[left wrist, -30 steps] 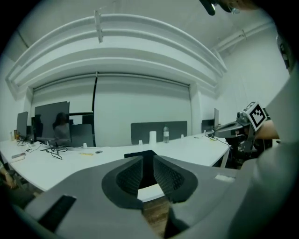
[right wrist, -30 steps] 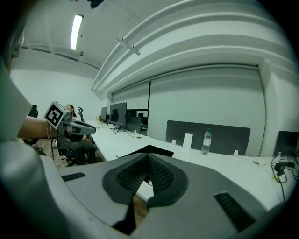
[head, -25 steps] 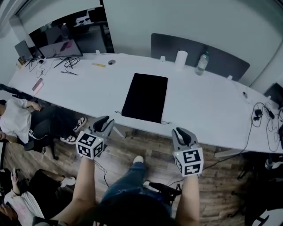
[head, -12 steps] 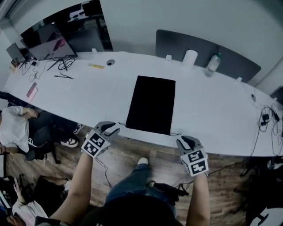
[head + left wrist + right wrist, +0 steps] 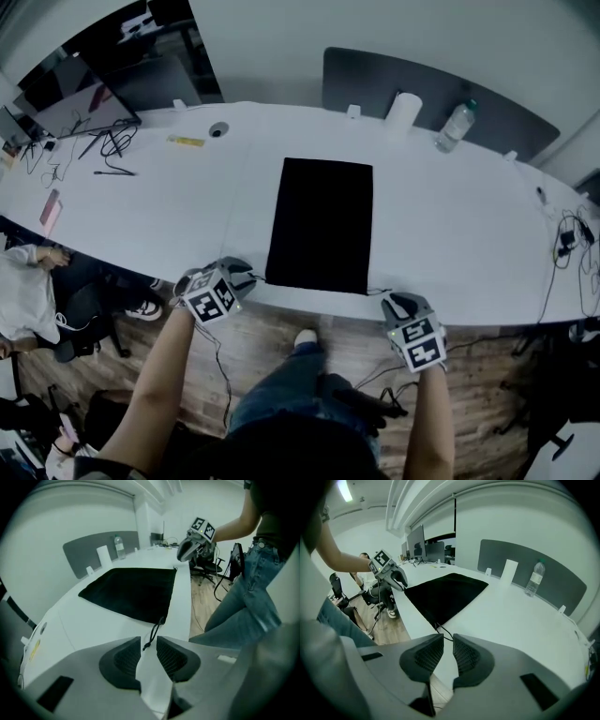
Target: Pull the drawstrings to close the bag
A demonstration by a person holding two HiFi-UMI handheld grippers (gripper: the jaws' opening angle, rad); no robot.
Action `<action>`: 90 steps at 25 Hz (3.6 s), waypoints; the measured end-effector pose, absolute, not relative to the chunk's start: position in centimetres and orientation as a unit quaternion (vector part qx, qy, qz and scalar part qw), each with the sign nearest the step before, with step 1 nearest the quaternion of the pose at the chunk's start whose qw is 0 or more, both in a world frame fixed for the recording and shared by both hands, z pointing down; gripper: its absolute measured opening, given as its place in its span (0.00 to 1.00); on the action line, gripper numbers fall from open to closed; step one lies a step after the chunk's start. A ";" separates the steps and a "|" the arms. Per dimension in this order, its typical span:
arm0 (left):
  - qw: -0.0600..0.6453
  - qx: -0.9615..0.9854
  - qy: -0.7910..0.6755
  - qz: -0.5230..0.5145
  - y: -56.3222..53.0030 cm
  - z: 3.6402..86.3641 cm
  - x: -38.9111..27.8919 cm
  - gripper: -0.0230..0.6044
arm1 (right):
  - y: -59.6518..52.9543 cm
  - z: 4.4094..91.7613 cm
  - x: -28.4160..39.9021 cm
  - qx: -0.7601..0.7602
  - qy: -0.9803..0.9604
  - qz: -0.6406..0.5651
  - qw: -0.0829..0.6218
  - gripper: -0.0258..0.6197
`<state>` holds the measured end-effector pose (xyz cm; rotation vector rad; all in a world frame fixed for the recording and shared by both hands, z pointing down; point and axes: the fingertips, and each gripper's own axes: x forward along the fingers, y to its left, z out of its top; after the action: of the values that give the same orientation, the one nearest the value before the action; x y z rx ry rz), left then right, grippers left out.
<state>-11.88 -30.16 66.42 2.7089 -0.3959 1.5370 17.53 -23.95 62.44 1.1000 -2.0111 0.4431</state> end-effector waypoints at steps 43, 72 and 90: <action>0.035 0.847 -0.214 0.485 -29.6 64.4 -12.5 0.06 | -25.7 62.6 17.6 0.279 -0.827 0.126 0.471 0.05; -0.045 0.851 -0.361 0.380 -36.7 52.1 -13.2 0.06 | -32.6 51.2 22.1 0.480 -0.796 0.068 0.363 0.05; -0.045 0.827 -0.445 0.342 -40.6 48.1 -14.5 0.06 | -35.2 47.3 24.9 0.564 -0.757 0.049 0.326 0.05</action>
<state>-14.52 -40.64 48.08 2.6734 -1.4388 1.1050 24.85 -35.21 47.32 1.4785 -1.9835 0.1291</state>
